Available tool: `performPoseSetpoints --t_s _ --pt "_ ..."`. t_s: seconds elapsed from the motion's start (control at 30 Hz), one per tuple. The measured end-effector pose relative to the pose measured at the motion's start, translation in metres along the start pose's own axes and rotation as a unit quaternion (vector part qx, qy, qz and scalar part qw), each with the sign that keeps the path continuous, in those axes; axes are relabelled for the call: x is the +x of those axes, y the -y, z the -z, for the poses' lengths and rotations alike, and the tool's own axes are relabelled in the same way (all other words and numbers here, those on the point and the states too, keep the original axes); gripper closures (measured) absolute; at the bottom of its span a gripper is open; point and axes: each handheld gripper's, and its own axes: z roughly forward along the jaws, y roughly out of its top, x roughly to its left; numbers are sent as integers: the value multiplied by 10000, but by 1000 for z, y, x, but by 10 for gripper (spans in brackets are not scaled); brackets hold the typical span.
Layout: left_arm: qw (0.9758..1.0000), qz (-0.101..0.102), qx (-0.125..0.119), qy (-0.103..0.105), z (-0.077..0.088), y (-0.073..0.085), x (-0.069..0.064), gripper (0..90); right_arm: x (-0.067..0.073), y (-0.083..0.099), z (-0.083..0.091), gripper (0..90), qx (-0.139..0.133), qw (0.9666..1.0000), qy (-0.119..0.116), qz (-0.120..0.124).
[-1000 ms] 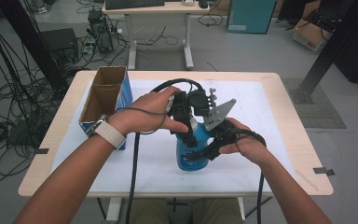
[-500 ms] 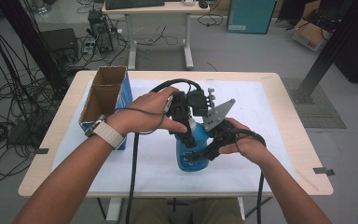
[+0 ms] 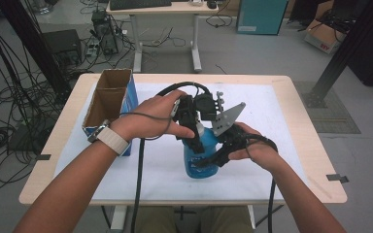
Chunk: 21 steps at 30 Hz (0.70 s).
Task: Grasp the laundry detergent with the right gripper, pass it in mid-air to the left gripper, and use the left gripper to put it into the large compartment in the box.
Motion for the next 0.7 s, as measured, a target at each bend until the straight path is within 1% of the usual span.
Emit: performPoseSetpoints --t_s 0.07,0.27,0.33,0.5,0.57,0.63,0.67,0.7 --pt "10000 34 -17 24 0 0 0 370 -1 0 0 430 -20 10000 37 49" --pt "10000 33 0 -1 0 0 0 370 -1 0 0 430 -21 10000 34 48" --pt "10000 34 -21 1 -1 0 0 370 -1 0 0 430 -28 10000 -14 23" --pt "10000 32 4 40 -1 1 0 370 0 0 0 430 -15 10000 -28 -4" --pt "10000 35 -8 12 -1 1 0 370 0 0 0 430 -15 10000 -33 -7" --pt "10000 34 -27 -2 -1 0 0 371 0 0 0 430 -26 10000 -23 -5" --pt "10000 37 -13 17 0 0 0 370 -1 0 0 430 -17 10000 22 32" --pt "10000 42 -15 24 0 0 0 370 0 0 1 430 -13 10000 9 9"
